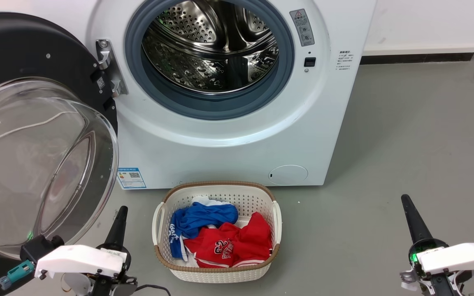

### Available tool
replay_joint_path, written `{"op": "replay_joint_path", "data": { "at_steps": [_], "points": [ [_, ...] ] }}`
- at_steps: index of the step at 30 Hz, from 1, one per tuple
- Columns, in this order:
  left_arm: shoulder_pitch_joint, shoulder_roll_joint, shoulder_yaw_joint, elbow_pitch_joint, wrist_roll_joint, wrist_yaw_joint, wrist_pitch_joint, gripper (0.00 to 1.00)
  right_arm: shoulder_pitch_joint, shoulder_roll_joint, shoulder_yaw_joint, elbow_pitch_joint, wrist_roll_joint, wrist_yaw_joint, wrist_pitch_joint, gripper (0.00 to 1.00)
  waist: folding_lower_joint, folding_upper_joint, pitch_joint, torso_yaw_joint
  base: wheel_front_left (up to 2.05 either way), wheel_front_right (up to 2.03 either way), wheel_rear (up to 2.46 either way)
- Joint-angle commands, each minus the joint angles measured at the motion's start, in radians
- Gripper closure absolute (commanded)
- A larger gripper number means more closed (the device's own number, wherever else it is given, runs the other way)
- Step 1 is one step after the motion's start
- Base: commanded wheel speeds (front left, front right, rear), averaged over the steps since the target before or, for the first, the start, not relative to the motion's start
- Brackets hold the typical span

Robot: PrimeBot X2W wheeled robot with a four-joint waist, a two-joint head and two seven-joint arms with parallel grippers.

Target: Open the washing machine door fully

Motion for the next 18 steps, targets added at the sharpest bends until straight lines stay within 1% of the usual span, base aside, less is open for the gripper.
{"op": "replay_joint_path", "data": {
  "at_steps": [1, 18],
  "points": [
    [-0.025, -0.005, 0.014, -0.001, -0.024, -0.012, 0.005, 1.00, -0.024, -0.005, -0.004, -0.003, 0.034, 0.000, 0.005, 1.00, -0.0001, -0.0001, 0.001, 0.001, 0.00, 0.00, 0.00],
    [-0.036, -0.041, 0.061, 0.020, -0.140, -0.051, 0.028, 1.00, -0.041, -0.004, -0.017, 0.018, 0.183, 0.000, 0.024, 1.00, -0.0001, -0.0001, 0.005, 0.010, 0.00, 0.00, 0.00]
  ]
}}
